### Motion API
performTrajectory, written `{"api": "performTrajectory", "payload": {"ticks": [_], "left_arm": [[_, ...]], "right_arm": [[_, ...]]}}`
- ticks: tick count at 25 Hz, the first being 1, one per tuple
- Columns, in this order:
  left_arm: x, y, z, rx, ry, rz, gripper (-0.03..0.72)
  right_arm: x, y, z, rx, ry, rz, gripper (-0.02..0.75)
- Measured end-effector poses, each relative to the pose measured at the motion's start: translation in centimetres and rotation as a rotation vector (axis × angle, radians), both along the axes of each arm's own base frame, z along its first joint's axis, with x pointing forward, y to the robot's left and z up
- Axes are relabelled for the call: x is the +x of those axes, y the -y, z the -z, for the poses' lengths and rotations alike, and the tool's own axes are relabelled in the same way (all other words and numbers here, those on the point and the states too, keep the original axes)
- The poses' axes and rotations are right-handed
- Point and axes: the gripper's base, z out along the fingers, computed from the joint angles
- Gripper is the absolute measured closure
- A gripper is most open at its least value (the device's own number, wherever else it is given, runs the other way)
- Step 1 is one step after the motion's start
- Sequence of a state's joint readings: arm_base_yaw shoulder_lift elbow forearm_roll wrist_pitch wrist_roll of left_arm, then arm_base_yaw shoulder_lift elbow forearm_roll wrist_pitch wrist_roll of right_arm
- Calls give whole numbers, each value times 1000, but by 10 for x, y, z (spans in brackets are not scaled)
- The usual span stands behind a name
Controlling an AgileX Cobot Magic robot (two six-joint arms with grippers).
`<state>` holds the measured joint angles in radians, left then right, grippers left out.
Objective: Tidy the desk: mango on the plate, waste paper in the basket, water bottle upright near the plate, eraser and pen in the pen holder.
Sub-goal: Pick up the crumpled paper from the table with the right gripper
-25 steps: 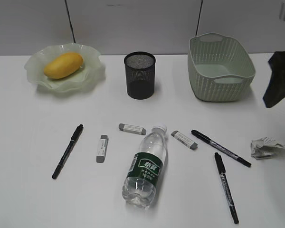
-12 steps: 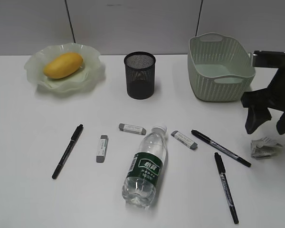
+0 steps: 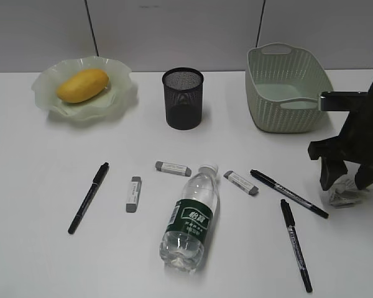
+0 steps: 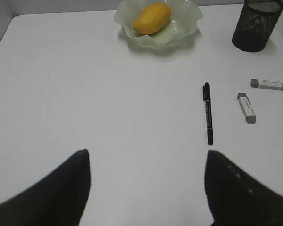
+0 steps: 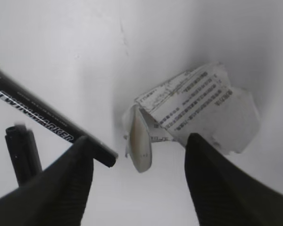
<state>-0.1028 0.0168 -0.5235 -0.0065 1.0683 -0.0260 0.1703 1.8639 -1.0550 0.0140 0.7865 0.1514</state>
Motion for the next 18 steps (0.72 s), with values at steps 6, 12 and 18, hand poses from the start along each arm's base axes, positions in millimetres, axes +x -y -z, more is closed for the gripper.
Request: {"api": "performTrajectory", "payload": {"ticks": [6, 12, 18], "left_arm": [[1, 0, 0, 1, -5, 0, 117], [1, 0, 0, 1, -5, 0, 117], [1, 0, 0, 1, -5, 0, 117]], "right_arm": [[2, 0, 12, -5, -21, 2, 295], [2, 0, 12, -5, -21, 7, 638], [1, 1, -7, -2, 38, 20, 724]]}}
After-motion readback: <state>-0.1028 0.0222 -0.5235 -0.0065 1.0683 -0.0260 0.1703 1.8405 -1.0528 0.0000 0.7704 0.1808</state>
